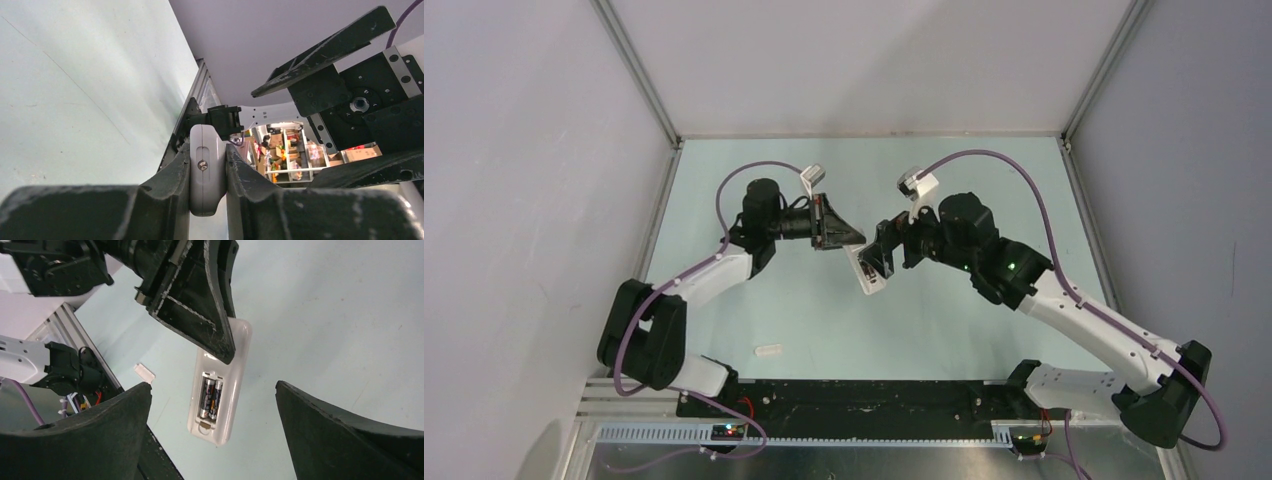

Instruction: Load the batteries into the remote control

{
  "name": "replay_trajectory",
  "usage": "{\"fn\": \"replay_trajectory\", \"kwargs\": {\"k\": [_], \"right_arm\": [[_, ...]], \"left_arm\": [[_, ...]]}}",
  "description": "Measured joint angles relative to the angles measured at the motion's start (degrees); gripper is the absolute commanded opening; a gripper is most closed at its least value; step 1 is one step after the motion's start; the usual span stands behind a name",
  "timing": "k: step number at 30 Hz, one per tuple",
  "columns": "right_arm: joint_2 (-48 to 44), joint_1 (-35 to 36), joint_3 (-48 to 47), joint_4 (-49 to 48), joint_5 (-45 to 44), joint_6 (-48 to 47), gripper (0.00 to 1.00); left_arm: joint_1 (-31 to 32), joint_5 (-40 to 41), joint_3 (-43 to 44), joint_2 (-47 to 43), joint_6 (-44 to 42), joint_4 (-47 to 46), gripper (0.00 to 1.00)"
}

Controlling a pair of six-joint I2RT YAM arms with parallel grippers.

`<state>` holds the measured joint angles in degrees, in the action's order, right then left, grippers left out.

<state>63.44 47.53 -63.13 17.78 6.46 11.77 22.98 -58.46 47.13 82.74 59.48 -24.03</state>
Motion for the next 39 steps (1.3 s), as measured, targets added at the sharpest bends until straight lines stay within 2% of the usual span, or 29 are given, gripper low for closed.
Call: {"fn": "replay_trajectory", "kwargs": {"k": [5,8,12,20,26,28,31,33,39], "right_arm": [[1.0,1.1,0.0,1.7,-1.5,-0.2,0.98],[1.9,1.4,0.3,2.0,-2.4,-0.3,0.92],[3.4,1.6,1.0,2.1,-2.8,-1.0,0.83],[12.2,7.6,1.9,-1.1,-0.7,-5.6,0.82],[24.3,14.4,-1.7,-4.5,0.8,-7.5,0.72],[30.0,16.9,-5.0,-5.4,0.4,-7.5,0.73],[38.0,20.6,-9.6,-6.5,0.3,-8.6,0.82],[42.4,22.8,-11.9,-7.4,0.7,-10.3,0.85],[54.2,25.9,-20.9,-7.5,4.2,-16.4,0.81]], "left_arm": [[-0.1,1.0,0.0,-1.5,-4.5,3.5,0.00],[-1.8,2.3,0.0,-2.5,-8.1,8.2,0.00],[-8.3,6.4,0.2,-3.1,-13.4,16.6,0.00],[-20.4,19.3,0.7,-5.4,-21.5,32.9,0.00],[-26.3,23.9,0.6,-6.5,-24.2,36.9,0.00],[-28.4,25.2,0.6,-6.6,-25.2,38.1,0.00],[-31.7,26.6,0.7,-6.8,-26.6,39.8,0.00],[-34.4,27.8,0.7,-7.0,-27.5,41.4,0.00],[-40.3,31.2,0.7,-7.7,-28.0,44.4,0.00]]}}
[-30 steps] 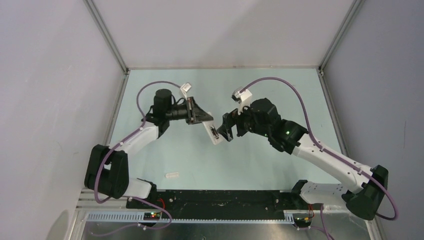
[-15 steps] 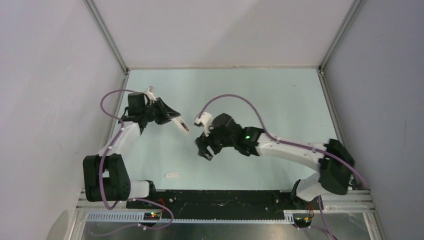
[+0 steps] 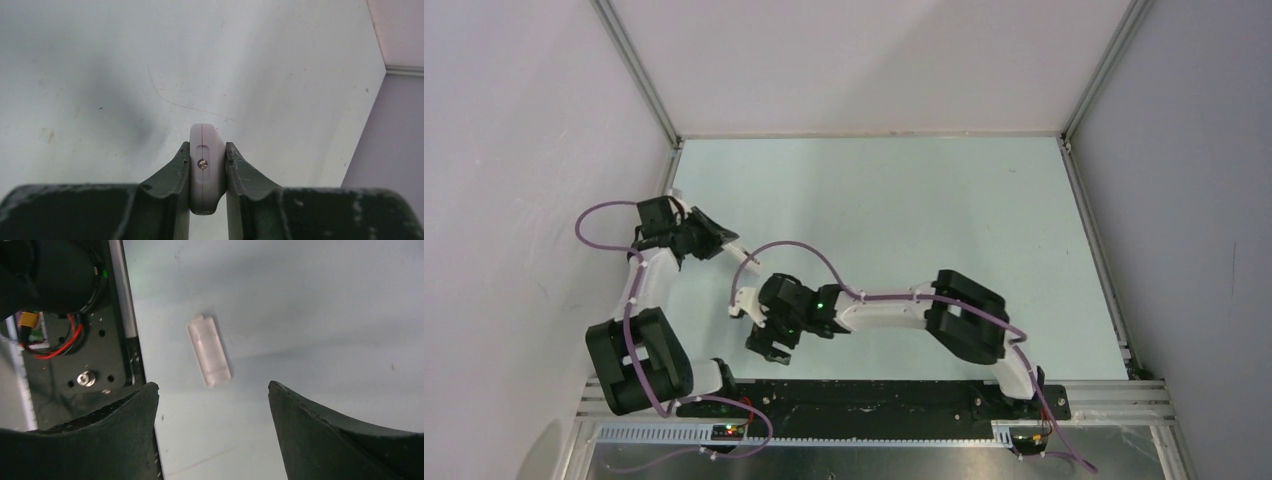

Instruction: Load the batteries into the remote control

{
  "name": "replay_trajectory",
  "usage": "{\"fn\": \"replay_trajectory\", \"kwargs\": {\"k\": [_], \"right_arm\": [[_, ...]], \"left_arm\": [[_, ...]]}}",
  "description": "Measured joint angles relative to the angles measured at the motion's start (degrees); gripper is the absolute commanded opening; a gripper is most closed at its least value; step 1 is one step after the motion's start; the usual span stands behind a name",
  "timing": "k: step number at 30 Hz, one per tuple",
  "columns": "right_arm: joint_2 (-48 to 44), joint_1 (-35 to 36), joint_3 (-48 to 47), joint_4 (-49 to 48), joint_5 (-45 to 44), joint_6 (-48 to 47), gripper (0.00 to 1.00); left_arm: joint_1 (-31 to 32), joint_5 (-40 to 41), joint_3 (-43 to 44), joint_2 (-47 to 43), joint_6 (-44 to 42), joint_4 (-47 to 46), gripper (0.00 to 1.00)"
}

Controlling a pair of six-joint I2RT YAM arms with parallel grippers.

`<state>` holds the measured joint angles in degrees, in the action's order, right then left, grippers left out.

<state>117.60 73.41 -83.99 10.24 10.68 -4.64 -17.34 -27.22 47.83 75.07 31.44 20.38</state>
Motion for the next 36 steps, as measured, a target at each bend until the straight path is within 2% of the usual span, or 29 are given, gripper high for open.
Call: {"fn": "replay_trajectory", "kwargs": {"k": [4,7,13,25,36], "right_arm": [[6.8,-0.2,-7.6,2.2,0.9,-4.3,0.75],[9.4,-0.6,-10.7,3.7,1.3,-6.3,0.62],[12.2,-0.9,-14.4,6.6,1.7,-9.3,0.57],[11.5,-0.1,-12.7,6.0,2.4,-10.8,0.42],[3.2,-0.1,-0.2,3.0,-4.4,-11.9,0.36]], "left_arm": [[-1.7,2.1,-0.2,-1.1,0.0,1.0,0.00],[-2.7,3.9,-0.5,-2.5,0.0,1.4,0.00],[-4.3,5.6,-0.7,-2.8,0.1,1.8,0.00],[-6.6,5.6,-0.7,-1.6,0.2,2.1,0.00],[-6.8,4.7,-0.7,-0.8,0.6,2.1,0.00]]}}
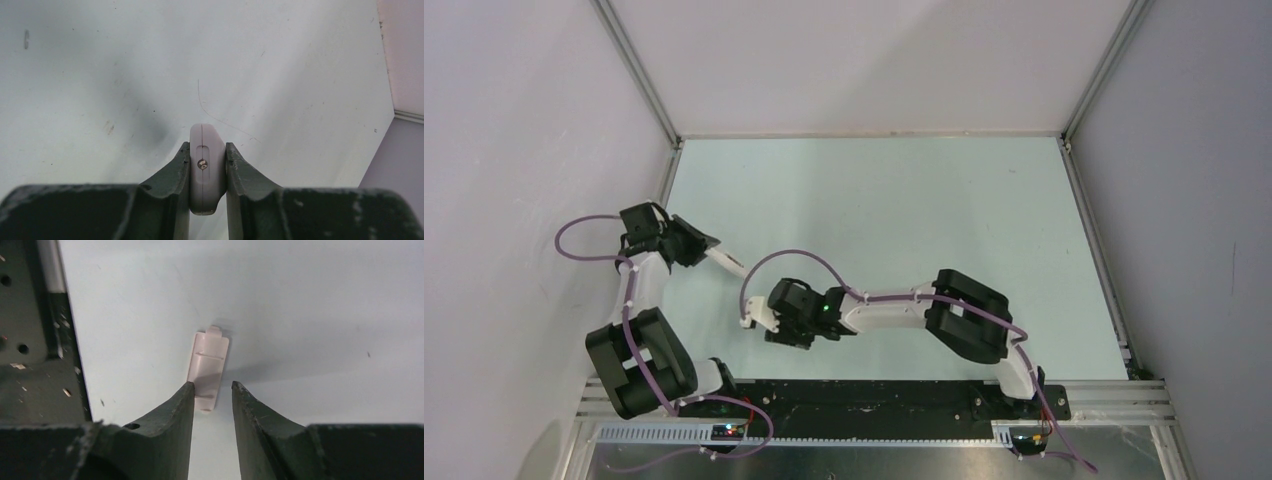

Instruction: Load the batteries into the remote control

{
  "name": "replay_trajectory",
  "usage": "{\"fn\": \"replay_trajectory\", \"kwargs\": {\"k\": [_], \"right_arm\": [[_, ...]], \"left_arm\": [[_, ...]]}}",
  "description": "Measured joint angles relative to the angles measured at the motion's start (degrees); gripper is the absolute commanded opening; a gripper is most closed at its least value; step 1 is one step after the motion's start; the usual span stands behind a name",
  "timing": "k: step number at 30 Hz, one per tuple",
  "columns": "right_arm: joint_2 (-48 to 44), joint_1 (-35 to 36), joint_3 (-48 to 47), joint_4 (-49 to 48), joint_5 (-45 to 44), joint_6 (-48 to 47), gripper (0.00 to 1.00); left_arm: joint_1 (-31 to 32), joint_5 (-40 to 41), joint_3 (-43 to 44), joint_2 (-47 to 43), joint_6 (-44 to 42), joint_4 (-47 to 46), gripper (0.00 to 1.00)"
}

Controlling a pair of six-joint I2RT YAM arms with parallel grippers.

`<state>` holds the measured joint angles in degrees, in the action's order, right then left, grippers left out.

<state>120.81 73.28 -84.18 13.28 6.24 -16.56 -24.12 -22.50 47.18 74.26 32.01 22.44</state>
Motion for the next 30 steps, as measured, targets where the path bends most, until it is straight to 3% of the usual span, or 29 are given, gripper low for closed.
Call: {"fn": "replay_trajectory", "kwargs": {"k": [11,19,22,26,30], "right_arm": [[-11.7,-5.4,16.1,-1.5,-6.0,-1.6,0.37],[-18.6,-8.7,21.6,3.8,-6.5,-1.2,0.46],[-21.2,-10.3,21.2,4.9,-6.5,3.6,0.47],[-22.6,-15.0,15.8,8.0,-7.5,15.8,0.39],[-22.4,-19.4,8.9,12.7,-9.4,29.7,0.45]], "left_arm": [[4.2,-3.0,0.0,0.1,-0.2,0.0,0.00],[10.0,-5.1,1.2,2.6,-1.0,0.2,0.00],[10.9,-5.7,2.6,3.9,-1.0,0.2,0.00],[11.2,-5.7,3.6,4.9,-0.7,0.0,0.00],[12.1,-5.0,3.9,5.2,0.1,-0.1,0.00]]}}
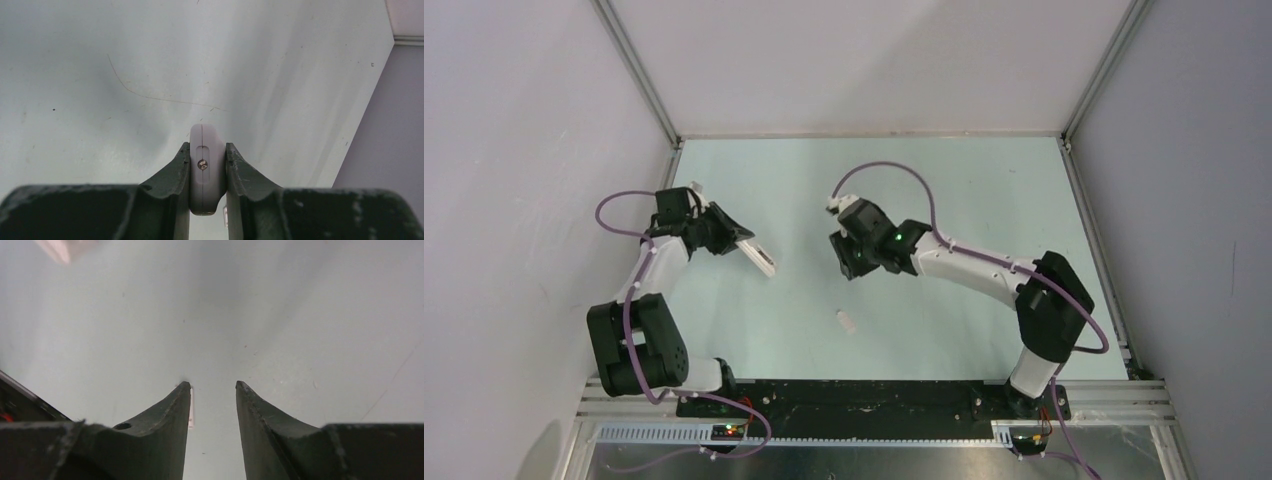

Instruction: Load the batteries into the remote control

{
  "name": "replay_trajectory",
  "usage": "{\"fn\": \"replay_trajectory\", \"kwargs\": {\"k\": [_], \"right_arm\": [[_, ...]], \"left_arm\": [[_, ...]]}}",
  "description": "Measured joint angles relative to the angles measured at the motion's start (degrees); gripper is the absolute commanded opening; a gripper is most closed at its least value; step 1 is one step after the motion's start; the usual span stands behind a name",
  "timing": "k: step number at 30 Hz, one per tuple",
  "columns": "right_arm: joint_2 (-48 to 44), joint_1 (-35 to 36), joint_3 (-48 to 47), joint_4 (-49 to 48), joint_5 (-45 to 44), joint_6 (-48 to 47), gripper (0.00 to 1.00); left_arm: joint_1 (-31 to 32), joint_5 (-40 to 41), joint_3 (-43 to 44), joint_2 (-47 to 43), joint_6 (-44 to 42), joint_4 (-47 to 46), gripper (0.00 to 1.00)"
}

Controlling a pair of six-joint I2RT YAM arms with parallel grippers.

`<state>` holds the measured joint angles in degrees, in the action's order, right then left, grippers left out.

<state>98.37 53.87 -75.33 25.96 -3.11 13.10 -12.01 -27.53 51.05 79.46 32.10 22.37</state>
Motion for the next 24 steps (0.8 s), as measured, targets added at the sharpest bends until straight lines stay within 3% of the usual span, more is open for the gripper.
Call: {"fn": "replay_trajectory", "kwargs": {"k": [7,16,24], "right_arm": [[3.5,-4.4,-10.6,10.0,-1.9,24.5,0.43],[3.9,-5.0,-3.2,11.5,3.1,59.8,0.36],[8.2,-0.3,-3.2,12.5,6.8,76.5,0.30]], "left_arm": [[2.3,0.9,0.8,0.0,1.3,-0.9,0.00],[3.4,-2.2,0.7,0.0,1.4,-4.2,0.00],[4.2,-3.0,-1.1,0.0,1.5,-4.9,0.00]]}}
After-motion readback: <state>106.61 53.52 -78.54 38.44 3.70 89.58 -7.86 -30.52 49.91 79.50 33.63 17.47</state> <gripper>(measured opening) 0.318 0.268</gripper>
